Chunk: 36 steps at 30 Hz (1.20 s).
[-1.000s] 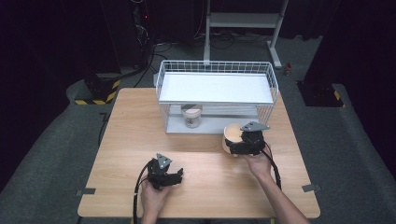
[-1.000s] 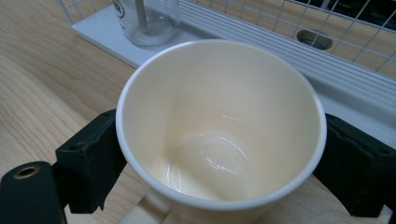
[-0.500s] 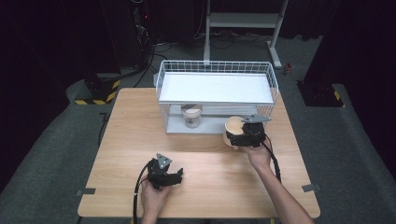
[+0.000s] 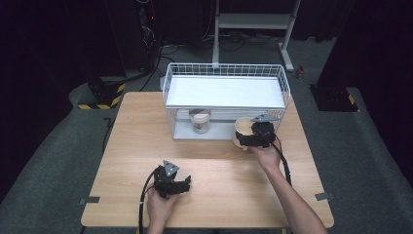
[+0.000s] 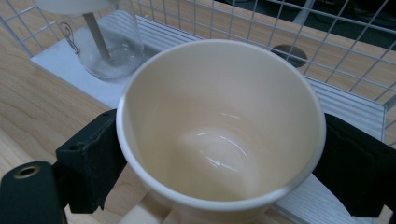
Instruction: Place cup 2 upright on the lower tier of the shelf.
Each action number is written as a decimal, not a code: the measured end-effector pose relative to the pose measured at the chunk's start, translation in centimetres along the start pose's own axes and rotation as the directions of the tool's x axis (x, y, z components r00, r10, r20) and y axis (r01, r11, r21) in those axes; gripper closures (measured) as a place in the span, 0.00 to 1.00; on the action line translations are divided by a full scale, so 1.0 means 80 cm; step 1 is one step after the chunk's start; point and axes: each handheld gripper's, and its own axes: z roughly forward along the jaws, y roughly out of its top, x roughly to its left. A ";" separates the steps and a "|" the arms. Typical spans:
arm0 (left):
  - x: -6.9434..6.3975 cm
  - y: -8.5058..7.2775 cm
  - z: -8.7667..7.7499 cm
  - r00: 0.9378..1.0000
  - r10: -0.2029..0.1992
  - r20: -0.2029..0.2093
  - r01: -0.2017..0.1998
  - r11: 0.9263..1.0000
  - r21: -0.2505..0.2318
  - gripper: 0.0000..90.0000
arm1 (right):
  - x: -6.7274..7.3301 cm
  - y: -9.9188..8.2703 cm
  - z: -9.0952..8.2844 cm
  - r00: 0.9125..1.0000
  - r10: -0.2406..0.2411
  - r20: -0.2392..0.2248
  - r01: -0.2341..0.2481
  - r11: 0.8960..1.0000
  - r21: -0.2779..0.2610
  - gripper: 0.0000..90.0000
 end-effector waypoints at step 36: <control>0.000 0.000 0.000 1.000 -0.001 0.000 0.001 1.000 0.000 0.18 | -0.007 0.005 0.032 1.000 0.005 0.017 -0.005 1.000 0.000 0.11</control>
